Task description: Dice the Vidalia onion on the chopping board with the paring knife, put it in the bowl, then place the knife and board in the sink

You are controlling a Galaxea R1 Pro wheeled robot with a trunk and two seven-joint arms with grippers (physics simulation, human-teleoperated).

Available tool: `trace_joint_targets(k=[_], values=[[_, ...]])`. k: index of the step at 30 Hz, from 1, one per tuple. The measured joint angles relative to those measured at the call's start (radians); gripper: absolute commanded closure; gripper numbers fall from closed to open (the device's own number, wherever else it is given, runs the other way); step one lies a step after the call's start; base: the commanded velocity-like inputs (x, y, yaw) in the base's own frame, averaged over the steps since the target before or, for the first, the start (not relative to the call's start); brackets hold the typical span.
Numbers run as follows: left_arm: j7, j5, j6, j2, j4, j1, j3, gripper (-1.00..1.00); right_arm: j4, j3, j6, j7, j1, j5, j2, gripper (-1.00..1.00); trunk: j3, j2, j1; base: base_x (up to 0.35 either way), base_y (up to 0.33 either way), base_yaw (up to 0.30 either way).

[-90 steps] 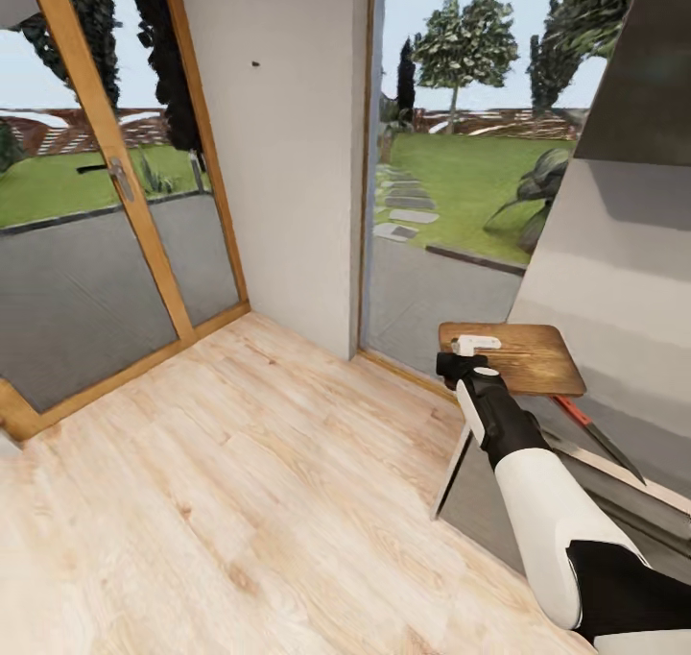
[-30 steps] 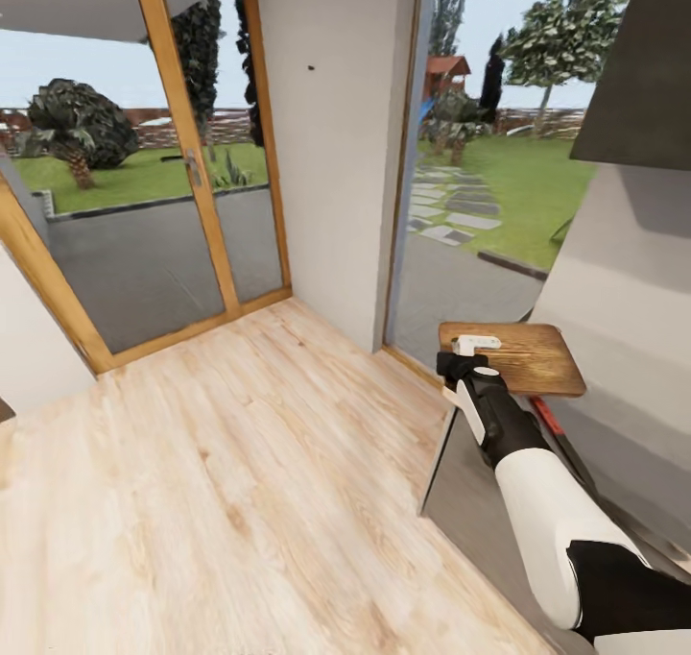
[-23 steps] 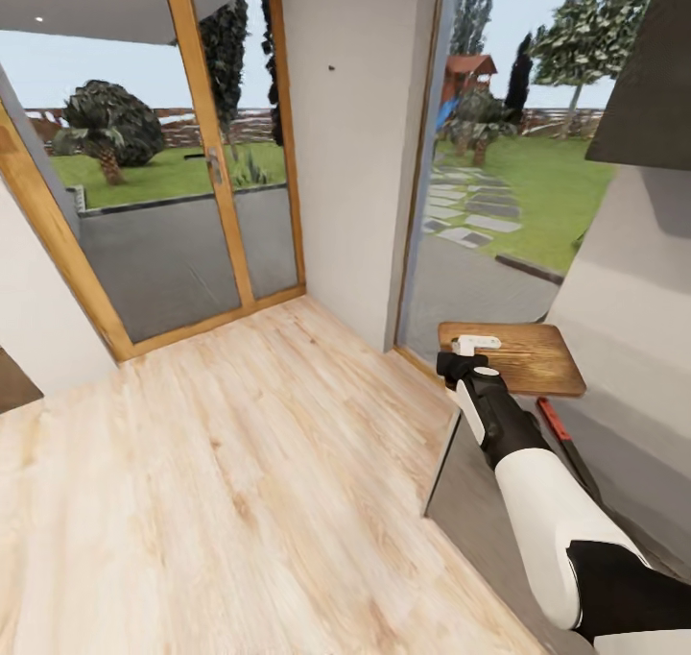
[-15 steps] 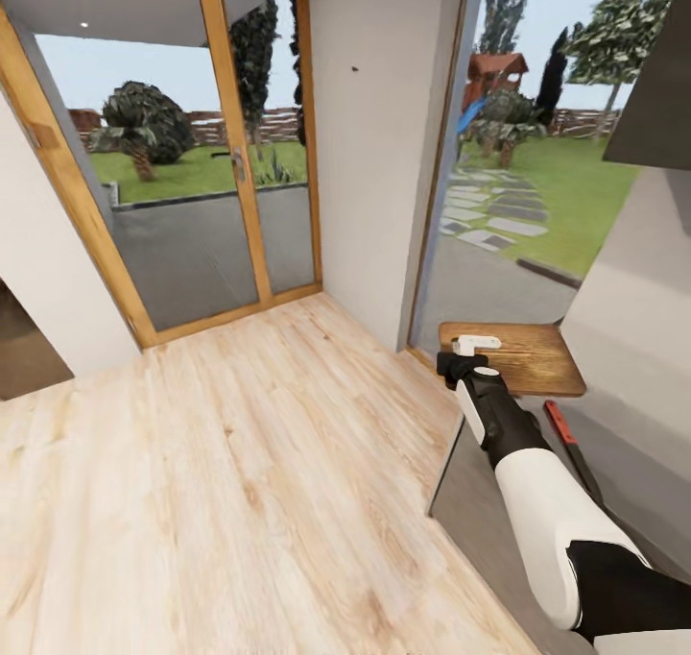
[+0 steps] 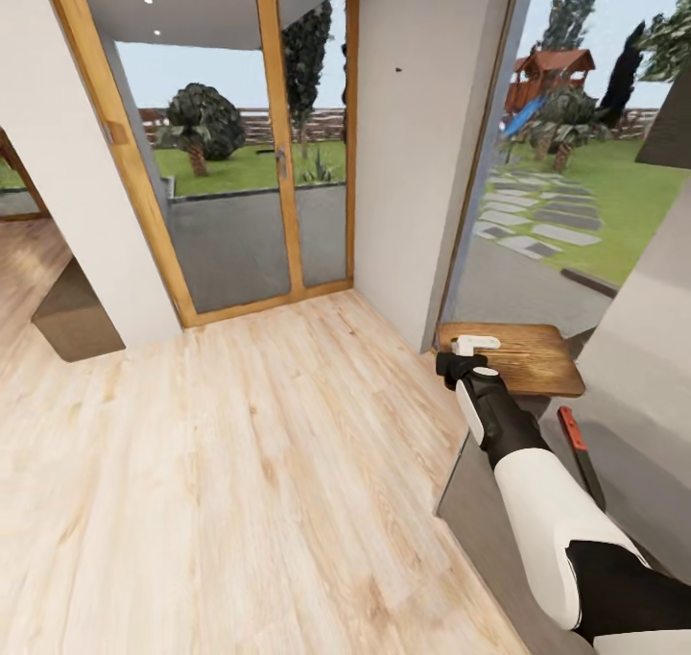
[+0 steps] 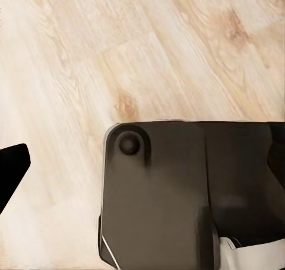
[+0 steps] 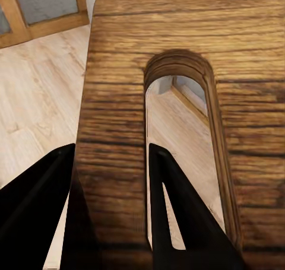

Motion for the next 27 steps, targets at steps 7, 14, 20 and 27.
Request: trace_joint_targets(k=[7, 14, 20, 27], values=[[0.000, 0.000, 0.000, 0.000, 0.000, 0.000, 0.000, -1.00, 0.000, 0.000, 0.000, 0.000, 0.000, 0.000, -0.001, 1.00, 0.000, 0.000, 0.000, -0.155, -0.225, 0.273], [0.000, 0.000, 0.000, 0.000, 0.000, 0.000, 0.000, -1.00, 0.000, -0.001, 0.001, 0.000, 0.000, 0.000, -0.001, 1.00, 0.000, 0.000, 0.000, -0.155, -0.225, 0.273], [0.000, 0.000, 0.000, 0.000, -0.001, 0.000, 0.000, -1.00, 0.000, 0.000, 0.001, 0.000, 0.000, 0.000, -0.001, 1.00, 0.000, 0.000, 0.000, -0.156, -0.225, 0.272], [0.000, 0.000, -0.001, 0.000, -0.001, 0.000, 0.000, -1.00, 0.000, 0.000, 0.001, 0.001, 0.000, 0.000, -0.001, 1.00, 0.000, 0.000, 0.000, -0.155, -0.224, 0.272]])
